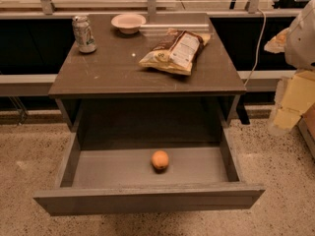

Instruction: Pick orange from top drawer and place on counter

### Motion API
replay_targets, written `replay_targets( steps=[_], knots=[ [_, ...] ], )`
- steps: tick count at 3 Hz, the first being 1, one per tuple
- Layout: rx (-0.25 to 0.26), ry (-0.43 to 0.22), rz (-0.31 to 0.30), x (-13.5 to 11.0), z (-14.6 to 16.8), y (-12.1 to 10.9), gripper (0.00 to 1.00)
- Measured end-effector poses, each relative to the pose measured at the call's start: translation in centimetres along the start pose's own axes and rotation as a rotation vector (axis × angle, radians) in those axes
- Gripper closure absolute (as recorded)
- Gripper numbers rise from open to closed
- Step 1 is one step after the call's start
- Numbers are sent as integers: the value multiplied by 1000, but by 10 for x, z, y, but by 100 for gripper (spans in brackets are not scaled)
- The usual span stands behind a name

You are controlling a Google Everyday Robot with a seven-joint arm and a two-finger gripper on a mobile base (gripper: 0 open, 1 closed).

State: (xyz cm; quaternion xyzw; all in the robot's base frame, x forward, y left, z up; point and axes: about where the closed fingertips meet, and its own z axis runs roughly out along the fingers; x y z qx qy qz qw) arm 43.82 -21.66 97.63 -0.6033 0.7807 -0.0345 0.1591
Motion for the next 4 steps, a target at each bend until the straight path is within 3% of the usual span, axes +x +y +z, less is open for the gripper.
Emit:
replay_targets(
  steps=[1,2,3,4],
  knots=[
    [0,0,0,0,0,0,0],
    [11,-29,-55,-23,21,-2,0],
    [18,-100,-160,-66,60,14,0],
    [-13,-172,-234,-107,123,34,0]
  ],
)
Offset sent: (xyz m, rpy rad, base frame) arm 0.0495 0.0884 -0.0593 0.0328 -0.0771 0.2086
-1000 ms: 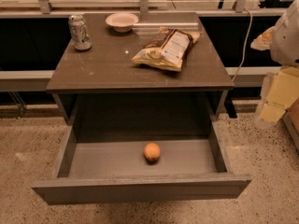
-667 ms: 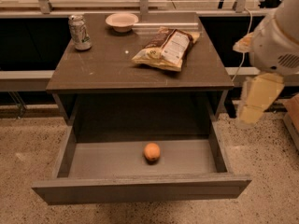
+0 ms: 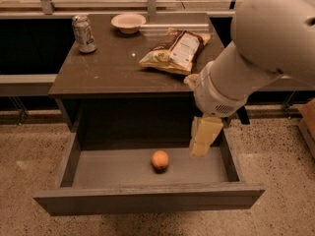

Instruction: Pick orange from top drawer and place on counter

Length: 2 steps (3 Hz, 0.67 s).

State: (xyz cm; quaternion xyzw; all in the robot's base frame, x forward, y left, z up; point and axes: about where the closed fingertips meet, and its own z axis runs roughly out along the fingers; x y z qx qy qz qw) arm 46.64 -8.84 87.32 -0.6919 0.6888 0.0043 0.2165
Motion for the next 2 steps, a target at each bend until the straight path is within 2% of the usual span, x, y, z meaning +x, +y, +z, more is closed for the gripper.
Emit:
replay_targets(
  steps=[1,2],
  knots=[
    [-58,-51,-4,-11,56,4,0],
    [-107,-73,21,-8,98,-2,0]
  ],
)
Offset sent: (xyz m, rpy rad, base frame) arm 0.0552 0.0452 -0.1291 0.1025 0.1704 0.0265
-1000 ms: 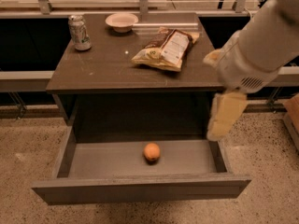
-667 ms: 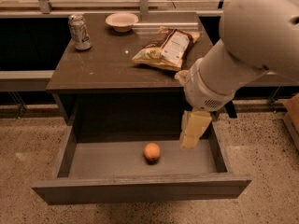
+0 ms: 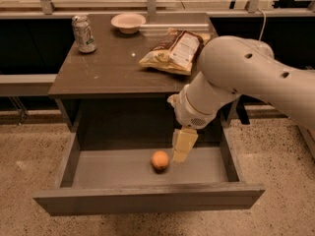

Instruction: Pick orange from top drawer and place on counter

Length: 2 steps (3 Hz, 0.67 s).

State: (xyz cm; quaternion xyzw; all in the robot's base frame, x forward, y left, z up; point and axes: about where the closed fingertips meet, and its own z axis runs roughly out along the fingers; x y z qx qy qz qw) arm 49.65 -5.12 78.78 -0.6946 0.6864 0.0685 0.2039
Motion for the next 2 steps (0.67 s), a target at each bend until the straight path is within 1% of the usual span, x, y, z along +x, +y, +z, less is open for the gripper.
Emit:
replay_targets(
  steps=[1,2],
  knots=[
    [-38,6,16,8,30,-5,18],
    [-76,-14,16,4,63,2,35]
  ],
)
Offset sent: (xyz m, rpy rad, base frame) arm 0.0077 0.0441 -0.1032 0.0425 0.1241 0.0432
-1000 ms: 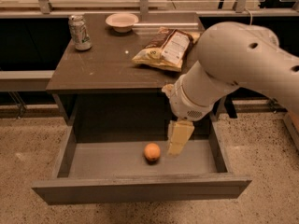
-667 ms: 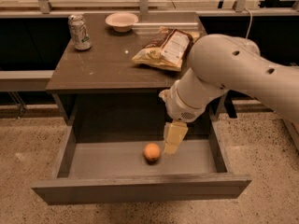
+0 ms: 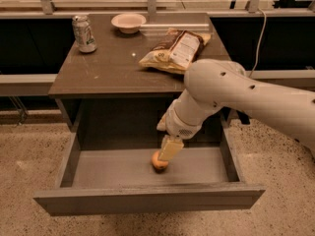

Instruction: Pick orange from top drawer and place on counter

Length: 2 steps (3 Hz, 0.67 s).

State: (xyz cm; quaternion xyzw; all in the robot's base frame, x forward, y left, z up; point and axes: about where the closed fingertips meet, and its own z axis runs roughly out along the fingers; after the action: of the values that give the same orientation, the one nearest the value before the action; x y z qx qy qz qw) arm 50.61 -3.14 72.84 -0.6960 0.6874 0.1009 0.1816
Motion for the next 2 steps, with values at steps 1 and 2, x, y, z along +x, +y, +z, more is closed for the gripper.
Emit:
replay_targets(
  steps=[1,2],
  knots=[
    [-35,-28,6,-4,34,7,29],
    [-67,-42,26,-2,63,14,30]
  ],
)
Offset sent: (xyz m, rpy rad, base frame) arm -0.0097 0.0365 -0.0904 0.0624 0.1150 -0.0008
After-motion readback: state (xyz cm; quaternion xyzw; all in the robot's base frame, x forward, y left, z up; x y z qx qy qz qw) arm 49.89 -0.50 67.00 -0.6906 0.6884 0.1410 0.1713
